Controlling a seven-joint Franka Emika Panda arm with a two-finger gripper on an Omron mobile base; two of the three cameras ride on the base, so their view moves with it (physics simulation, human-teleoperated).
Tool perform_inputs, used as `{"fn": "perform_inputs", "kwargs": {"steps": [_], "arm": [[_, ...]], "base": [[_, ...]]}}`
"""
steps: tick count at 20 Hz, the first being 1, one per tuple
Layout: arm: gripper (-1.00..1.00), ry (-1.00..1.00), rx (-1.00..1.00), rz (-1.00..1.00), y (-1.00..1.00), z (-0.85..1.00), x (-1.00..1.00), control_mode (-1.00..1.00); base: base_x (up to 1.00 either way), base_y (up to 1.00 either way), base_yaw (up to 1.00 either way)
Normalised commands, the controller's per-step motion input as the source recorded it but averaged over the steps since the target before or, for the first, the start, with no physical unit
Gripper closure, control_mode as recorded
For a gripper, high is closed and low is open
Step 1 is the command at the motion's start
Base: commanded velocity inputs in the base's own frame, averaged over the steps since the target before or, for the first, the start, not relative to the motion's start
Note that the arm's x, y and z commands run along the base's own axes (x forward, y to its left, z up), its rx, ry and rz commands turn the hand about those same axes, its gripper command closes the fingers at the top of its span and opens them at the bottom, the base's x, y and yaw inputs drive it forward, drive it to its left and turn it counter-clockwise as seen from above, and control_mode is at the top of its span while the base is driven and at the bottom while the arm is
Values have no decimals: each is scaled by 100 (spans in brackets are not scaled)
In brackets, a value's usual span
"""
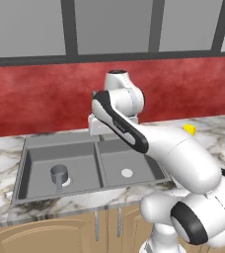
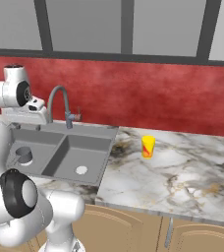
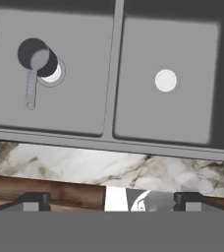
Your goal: Move any existing items from the left basin to the right basin for drying. Then move the cup from the counter to the left basin of the sink for washing.
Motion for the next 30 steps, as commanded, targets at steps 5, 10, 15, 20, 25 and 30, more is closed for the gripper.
{"fn": "perform_inputs", "kwargs": {"steps": [5, 10, 15, 20, 25, 30], "arm": [[-100, 0, -2, -3, 33, -10, -24, -100], [-100, -1, -2, -6, 22, -12, -26, -100], [-100, 0, -2, -7, 23, -13, 0, -100], [-100, 0, -1, -4, 26, -23, 0, -100], [-100, 0, -1, -3, 25, -26, 0, -100], [-100, 0, 0, -3, 19, -30, 5, -100]], "base": [[0, 0, 0], [0, 0, 0], [0, 0, 0], [0, 0, 0], [0, 0, 0], [0, 0, 0]]}}
